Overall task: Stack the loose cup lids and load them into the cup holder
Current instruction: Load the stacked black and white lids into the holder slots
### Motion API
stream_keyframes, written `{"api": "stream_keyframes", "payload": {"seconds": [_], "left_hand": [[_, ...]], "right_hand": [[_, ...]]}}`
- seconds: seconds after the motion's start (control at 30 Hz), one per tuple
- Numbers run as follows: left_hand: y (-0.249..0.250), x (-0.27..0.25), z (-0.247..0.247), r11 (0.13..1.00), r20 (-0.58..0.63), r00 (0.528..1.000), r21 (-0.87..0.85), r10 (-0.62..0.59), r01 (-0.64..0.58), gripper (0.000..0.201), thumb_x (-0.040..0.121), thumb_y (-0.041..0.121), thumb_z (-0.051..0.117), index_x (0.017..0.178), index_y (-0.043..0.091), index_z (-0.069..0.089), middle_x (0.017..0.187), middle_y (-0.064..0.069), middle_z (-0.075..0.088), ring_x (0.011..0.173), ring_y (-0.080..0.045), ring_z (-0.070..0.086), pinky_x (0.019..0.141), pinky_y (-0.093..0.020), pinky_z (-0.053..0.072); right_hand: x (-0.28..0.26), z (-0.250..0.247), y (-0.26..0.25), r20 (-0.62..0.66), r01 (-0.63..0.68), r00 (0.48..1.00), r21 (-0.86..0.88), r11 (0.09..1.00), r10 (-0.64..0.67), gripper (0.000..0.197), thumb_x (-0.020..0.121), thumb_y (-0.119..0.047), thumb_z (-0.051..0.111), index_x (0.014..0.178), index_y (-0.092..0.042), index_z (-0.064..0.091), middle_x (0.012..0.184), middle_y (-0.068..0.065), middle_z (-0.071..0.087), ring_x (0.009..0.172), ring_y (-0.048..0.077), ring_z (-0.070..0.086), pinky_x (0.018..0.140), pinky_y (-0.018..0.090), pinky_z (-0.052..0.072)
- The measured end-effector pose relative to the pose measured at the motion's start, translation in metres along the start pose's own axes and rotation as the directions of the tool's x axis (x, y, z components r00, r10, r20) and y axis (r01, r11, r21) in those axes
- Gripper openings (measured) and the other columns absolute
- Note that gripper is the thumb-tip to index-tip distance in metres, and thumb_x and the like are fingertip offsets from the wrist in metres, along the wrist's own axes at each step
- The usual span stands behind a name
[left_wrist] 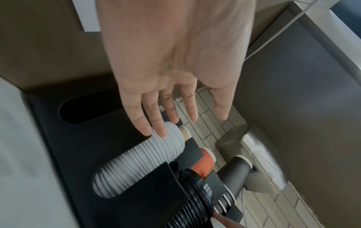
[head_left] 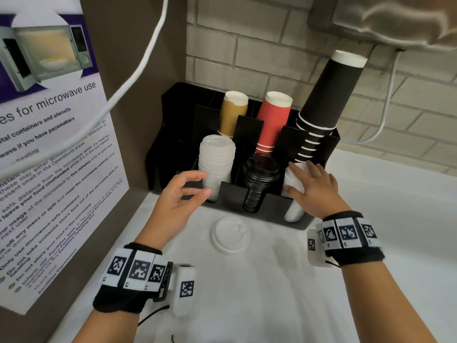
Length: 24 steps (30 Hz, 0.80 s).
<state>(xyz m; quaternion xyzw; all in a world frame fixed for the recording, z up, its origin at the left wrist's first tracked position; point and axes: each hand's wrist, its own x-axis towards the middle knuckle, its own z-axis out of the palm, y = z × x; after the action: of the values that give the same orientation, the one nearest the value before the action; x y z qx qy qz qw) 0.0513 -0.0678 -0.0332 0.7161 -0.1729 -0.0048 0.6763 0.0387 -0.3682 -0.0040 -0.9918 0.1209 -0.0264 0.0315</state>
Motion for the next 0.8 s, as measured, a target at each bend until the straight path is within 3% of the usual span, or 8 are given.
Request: {"api": "stream_keyframes", "payload": {"seconds": [0.2,0.4,0.47,0.53,0.6,0.67,0.73,0.8], "left_hand": [[-0.002,0.000,0.002,1.000,0.008,1.000,-0.004,-0.005,0.005,0.026,0.090,0.017,0.063,0.112,0.030,0.060,0.123,0.007,0.057,0.089,0.006,0.063,0.077,-0.006,0.044],[-0.001,0.001,0.000,1.000,0.015,1.000,-0.010,-0.011,0.011,0.027,0.085,0.029,0.064,0.111,0.033,0.060,0.123,0.009,0.057,0.091,0.004,0.063,0.079,-0.008,0.045],[-0.001,0.001,0.000,1.000,0.015,1.000,-0.008,-0.009,0.009,0.028,0.083,0.033,0.063,0.111,0.034,0.060,0.122,0.009,0.058,0.092,0.004,0.063,0.079,-0.008,0.045],[-0.001,0.002,-0.001,1.000,0.012,1.000,-0.006,-0.015,0.015,0.027,0.085,0.031,0.064,0.111,0.034,0.060,0.123,0.008,0.058,0.092,0.003,0.063,0.081,-0.013,0.046],[-0.002,0.003,0.000,1.000,0.013,1.000,-0.014,-0.022,0.023,0.030,0.082,0.035,0.063,0.111,0.034,0.060,0.124,0.008,0.058,0.094,0.000,0.063,0.086,-0.020,0.046],[0.000,0.002,0.001,1.000,0.018,1.000,-0.020,-0.020,0.021,0.034,0.078,0.039,0.062,0.111,0.034,0.060,0.123,0.008,0.058,0.095,-0.001,0.063,0.087,-0.021,0.046],[0.002,0.001,0.000,1.000,0.023,1.000,-0.016,-0.013,0.013,0.035,0.077,0.042,0.062,0.111,0.034,0.060,0.122,0.010,0.059,0.094,0.000,0.063,0.084,-0.017,0.046],[0.002,0.001,-0.001,1.000,0.025,1.000,-0.013,-0.010,0.010,0.035,0.077,0.042,0.062,0.112,0.034,0.061,0.122,0.011,0.059,0.094,0.001,0.063,0.081,-0.014,0.047]], "right_hand": [[-0.011,0.011,-0.001,-0.073,0.031,0.997,-0.017,0.999,-0.032,0.065,0.099,-0.031,0.040,0.154,-0.024,0.006,0.160,0.014,0.007,0.147,0.031,0.004,0.117,0.045,0.012],[-0.023,0.006,-0.012,-0.053,-0.012,0.999,-0.026,1.000,0.011,0.068,0.099,-0.041,0.037,0.154,-0.022,0.001,0.160,0.016,-0.003,0.147,0.033,-0.003,0.117,0.050,0.009],[-0.033,0.000,-0.027,-0.164,0.067,0.985,0.028,0.997,-0.061,0.074,0.096,-0.045,0.045,0.154,-0.020,0.008,0.159,0.017,-0.001,0.147,0.034,-0.002,0.116,0.051,0.008],[-0.044,-0.002,-0.052,-0.209,0.282,0.946,0.155,0.947,-0.248,0.069,0.091,-0.041,0.057,0.149,-0.016,0.029,0.153,0.017,0.023,0.143,0.035,0.021,0.116,0.048,0.022],[-0.055,0.004,-0.078,-0.022,0.407,0.907,0.310,0.859,-0.421,0.058,0.089,-0.038,0.061,0.140,-0.017,0.044,0.137,0.008,0.044,0.129,0.027,0.043,0.107,0.040,0.036],[-0.061,0.018,-0.099,0.243,0.391,0.843,0.334,0.858,-0.479,0.061,0.088,-0.041,0.062,0.142,-0.021,0.041,0.136,0.007,0.043,0.126,0.026,0.044,0.104,0.038,0.038],[-0.060,0.033,-0.112,0.431,0.366,0.806,0.175,0.914,-0.405,0.080,0.083,-0.050,0.064,0.149,-0.029,0.025,0.146,0.010,0.030,0.133,0.031,0.033,0.108,0.043,0.035],[-0.057,0.043,-0.120,0.513,0.354,0.797,0.033,0.935,-0.320,0.090,0.079,-0.054,0.067,0.150,-0.037,0.014,0.148,0.012,0.023,0.134,0.036,0.027,0.106,0.046,0.036]]}}
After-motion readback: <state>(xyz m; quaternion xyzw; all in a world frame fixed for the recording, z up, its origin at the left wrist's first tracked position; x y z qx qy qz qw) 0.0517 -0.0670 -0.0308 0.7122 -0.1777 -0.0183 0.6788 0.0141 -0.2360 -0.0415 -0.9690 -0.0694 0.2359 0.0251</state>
